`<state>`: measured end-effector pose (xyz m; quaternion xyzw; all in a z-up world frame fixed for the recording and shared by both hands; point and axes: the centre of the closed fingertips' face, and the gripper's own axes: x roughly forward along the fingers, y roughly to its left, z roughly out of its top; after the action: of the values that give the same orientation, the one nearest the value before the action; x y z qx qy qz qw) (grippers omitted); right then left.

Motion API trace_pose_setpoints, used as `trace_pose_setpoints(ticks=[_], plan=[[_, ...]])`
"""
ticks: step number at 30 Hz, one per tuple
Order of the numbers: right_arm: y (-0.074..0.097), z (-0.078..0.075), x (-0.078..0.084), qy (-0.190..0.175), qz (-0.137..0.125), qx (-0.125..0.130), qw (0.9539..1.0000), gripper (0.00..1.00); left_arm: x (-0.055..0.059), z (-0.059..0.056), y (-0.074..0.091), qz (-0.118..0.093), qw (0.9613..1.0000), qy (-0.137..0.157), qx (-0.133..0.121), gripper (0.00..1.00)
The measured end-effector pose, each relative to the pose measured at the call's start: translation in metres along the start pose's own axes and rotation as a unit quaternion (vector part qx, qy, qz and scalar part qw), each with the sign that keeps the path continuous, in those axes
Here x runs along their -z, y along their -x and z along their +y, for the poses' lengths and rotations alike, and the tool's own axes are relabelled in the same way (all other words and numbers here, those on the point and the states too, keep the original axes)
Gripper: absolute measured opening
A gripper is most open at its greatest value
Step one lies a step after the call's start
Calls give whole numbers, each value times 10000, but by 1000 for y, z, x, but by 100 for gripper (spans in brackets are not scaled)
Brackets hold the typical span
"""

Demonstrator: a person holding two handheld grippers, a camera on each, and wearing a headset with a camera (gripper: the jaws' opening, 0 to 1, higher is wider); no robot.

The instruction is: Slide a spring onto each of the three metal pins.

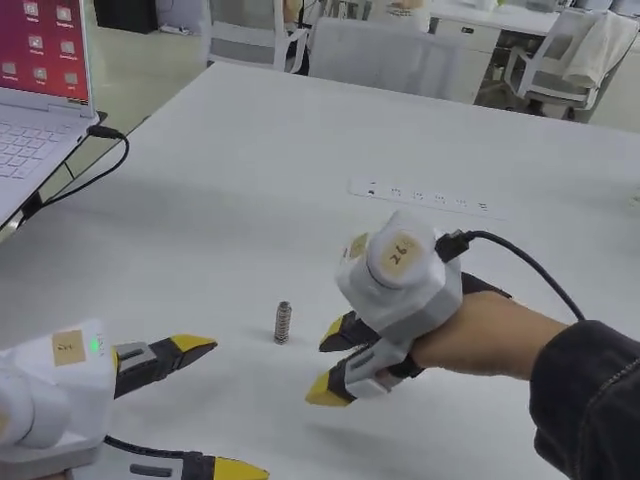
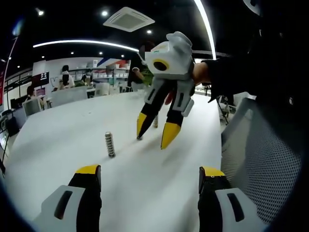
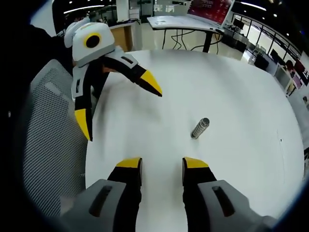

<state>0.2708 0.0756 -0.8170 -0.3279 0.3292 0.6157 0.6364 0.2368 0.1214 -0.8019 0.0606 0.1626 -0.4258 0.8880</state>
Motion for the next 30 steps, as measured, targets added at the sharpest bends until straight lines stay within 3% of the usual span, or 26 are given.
trace_pose_setpoints(ticks=[10, 16, 30], plan=[[10, 12, 1, -188, -506, 224, 9983, 36, -1, -2, -2, -27, 10000, 25, 18, 80], [14, 19, 8, -303, -648, 187, 9973, 39, -4, -4, -3, -52, 10000, 41, 28, 80], [31, 27, 20, -648, -1157, 335, 9906, 49, -7, -9, -6, -61, 10000, 28, 70, 81]])
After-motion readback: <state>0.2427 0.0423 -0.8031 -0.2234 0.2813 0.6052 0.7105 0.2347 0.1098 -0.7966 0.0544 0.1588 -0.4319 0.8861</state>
